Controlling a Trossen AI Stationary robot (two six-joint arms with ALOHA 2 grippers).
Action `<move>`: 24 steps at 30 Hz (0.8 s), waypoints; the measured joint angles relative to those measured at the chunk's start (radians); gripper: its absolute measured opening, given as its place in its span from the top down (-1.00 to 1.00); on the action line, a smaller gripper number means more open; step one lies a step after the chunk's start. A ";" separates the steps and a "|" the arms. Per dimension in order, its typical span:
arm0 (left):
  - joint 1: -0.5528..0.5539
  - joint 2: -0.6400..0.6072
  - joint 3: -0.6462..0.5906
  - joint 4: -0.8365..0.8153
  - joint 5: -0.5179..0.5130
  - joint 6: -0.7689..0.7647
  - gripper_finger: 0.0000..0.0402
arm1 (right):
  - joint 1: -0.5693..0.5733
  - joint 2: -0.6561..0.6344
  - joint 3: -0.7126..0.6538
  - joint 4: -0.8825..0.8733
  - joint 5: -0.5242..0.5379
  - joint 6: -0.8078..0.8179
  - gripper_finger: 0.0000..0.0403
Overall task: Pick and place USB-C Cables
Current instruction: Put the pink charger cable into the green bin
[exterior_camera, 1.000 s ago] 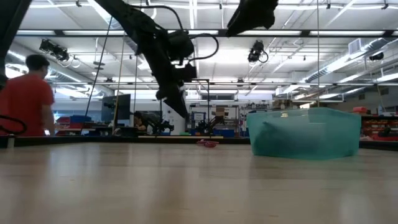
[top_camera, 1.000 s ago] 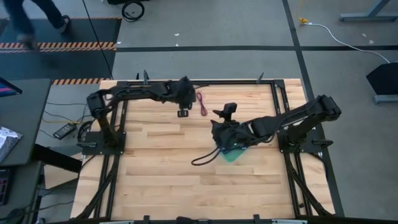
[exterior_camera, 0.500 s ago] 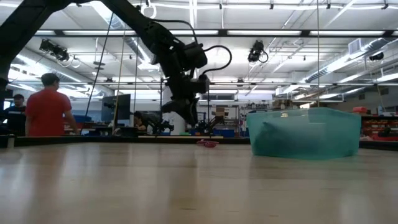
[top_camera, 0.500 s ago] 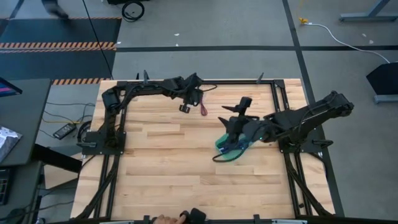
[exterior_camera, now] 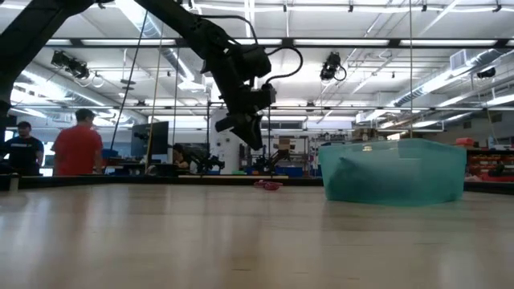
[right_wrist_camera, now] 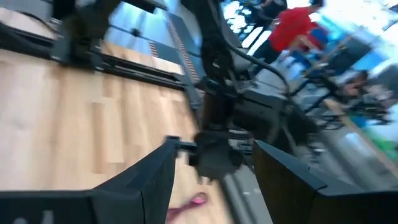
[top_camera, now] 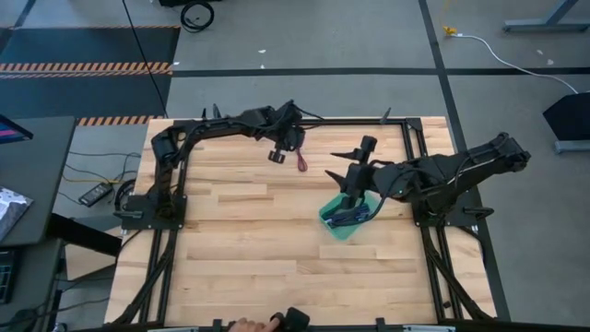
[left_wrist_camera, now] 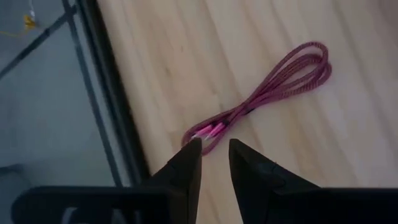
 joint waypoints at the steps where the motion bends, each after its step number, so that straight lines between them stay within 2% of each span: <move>1: -0.001 0.006 0.000 -0.009 0.003 -0.015 0.57 | -0.001 0.000 -0.004 0.002 -0.030 0.024 -0.08; 4: -0.002 0.008 -0.003 -0.068 -0.006 -0.051 0.59 | -0.011 0.000 -0.048 0.000 -0.111 0.103 -0.08; 8: 0.005 -0.013 -0.003 -0.174 -0.081 -0.105 0.64 | -0.040 0.001 -0.145 0.000 -0.121 0.194 -0.08; 11: 0.039 -0.051 -0.003 -0.245 -0.071 -0.167 0.69 | -0.085 0.002 -0.217 0.001 -0.123 0.245 -0.08; 14: 0.097 -0.092 -0.003 -0.280 0.086 -0.248 0.77 | -0.141 0.002 -0.277 0.064 -0.153 0.270 -0.08; 19: 0.191 -0.175 -0.049 -0.223 0.387 -0.366 0.90 | -0.276 0.002 -0.363 0.252 -0.296 0.259 -0.08; 24: 0.246 -0.256 -0.165 -0.073 0.542 -0.453 0.96 | -0.444 0.060 -0.384 0.330 -0.424 0.291 -0.08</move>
